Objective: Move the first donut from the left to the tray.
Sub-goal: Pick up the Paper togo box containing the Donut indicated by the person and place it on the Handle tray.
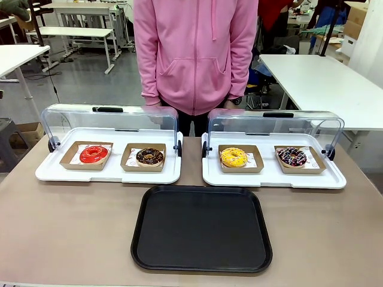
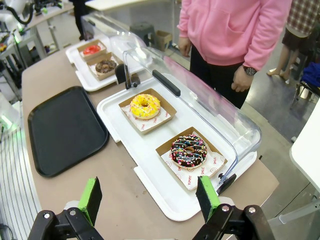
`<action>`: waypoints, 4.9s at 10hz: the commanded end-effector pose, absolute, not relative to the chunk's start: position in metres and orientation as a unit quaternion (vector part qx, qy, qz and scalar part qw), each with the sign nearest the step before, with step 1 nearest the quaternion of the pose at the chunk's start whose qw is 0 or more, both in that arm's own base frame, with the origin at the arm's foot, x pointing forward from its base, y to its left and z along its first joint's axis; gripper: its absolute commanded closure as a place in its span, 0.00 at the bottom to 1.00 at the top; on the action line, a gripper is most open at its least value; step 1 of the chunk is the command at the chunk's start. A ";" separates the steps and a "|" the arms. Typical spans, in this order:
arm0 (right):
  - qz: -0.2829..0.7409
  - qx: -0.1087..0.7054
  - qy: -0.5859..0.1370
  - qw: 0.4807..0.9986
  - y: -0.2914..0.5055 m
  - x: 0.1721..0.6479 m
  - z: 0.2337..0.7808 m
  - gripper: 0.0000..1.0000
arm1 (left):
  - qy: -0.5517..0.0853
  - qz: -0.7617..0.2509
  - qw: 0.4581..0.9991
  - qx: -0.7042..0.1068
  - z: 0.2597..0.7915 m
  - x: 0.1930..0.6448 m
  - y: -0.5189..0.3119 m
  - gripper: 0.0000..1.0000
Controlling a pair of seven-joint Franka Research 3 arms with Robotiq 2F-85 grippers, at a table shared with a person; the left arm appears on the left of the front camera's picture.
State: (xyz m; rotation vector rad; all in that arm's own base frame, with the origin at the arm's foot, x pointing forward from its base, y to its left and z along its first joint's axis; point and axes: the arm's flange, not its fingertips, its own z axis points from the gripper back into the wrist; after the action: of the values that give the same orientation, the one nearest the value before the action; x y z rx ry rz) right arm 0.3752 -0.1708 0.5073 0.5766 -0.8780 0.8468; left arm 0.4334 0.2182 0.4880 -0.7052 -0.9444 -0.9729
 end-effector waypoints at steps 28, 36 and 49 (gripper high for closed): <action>0.392 0.270 -0.418 0.774 -0.169 0.377 0.507 0.00 | -0.425 -0.440 0.725 -0.318 0.488 0.434 0.218 0.00; 0.392 0.270 -0.418 0.774 -0.169 0.377 0.507 0.00 | -0.425 -0.440 0.725 -0.318 0.488 0.434 0.218 0.00; 0.392 0.270 -0.418 0.774 -0.169 0.377 0.507 0.00 | -0.425 -0.440 0.725 -0.318 0.488 0.434 0.218 0.00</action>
State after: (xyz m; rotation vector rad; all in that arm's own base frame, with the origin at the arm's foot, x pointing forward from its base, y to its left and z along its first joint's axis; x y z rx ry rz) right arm 0.3752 -0.1708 0.5073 0.5766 -0.8780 0.8468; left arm 0.4334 0.2182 0.4880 -0.7052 -0.9444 -0.9729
